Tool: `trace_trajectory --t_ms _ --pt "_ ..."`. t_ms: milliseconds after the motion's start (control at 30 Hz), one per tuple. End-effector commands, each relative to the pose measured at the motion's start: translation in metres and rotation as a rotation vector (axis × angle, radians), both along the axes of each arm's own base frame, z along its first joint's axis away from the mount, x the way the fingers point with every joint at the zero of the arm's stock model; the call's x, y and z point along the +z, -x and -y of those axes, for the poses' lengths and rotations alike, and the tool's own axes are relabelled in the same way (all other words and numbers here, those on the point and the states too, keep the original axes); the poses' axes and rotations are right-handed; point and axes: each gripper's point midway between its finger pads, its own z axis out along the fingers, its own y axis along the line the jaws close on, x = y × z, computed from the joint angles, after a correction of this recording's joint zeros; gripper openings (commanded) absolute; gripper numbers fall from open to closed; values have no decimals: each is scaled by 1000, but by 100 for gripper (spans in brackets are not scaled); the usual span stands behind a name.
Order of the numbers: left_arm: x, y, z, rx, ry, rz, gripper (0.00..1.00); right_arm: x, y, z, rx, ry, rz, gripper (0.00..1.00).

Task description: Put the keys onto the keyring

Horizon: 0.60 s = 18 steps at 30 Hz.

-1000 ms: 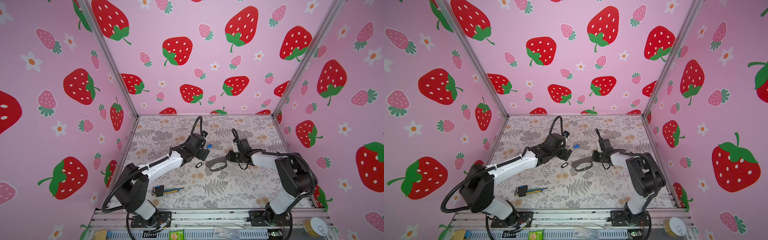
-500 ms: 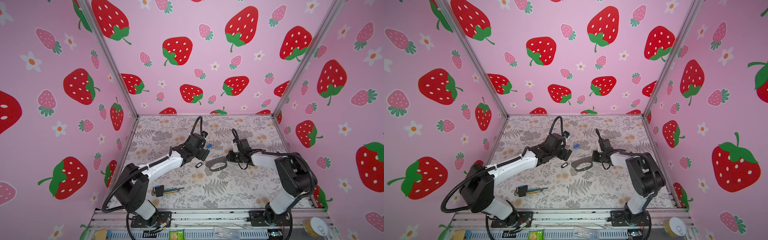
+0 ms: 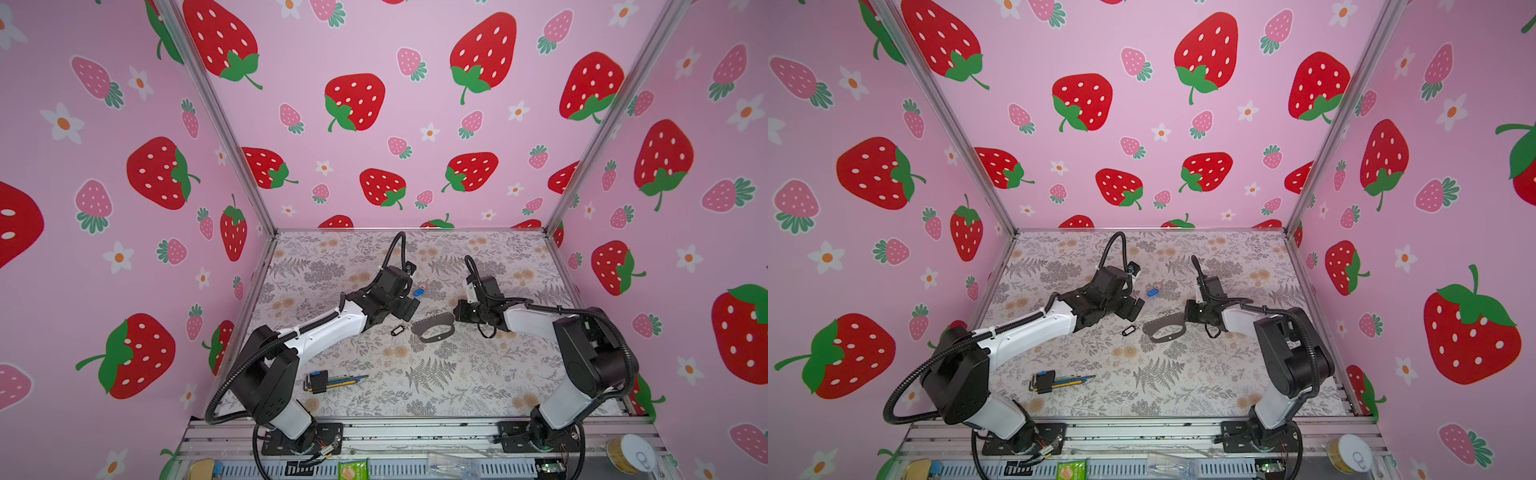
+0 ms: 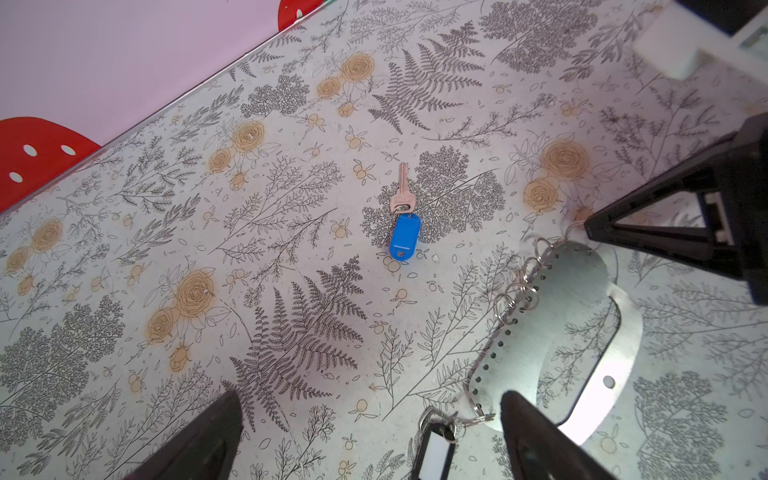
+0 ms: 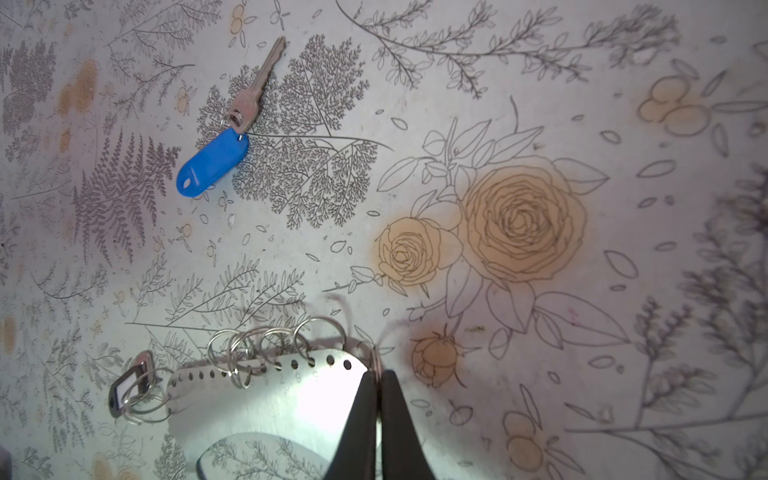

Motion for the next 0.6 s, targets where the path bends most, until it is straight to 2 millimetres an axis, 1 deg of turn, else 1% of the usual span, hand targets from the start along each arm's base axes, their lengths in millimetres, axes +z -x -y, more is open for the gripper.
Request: trace_trajectory --t_ms 0,100,200,233,367,433,467,567 --pt "12 -4 6 -7 11 17 97 12 -4 -1 37 35 37 7" --pt "12 -4 7 -15 10 24 97 14 -4 -2 84 68 51 6" --pt "18 -2 6 -35 28 74 95 24 -4 -4 162 110 98 6" --pt "23 -1 7 -49 46 106 95 30 -4 -6 198 121 120 7" --pt "38 14 11 -152 126 229 95 48 -3 -12 335 155 193 6" --pt "45 21 14 -201 153 275 94 55 2 -20 432 148 212 6" --pt "48 24 14 -228 157 298 92 59 5 -24 472 140 223 5" --pt "61 35 15 -303 154 363 80 75 16 -37 599 110 272 4"
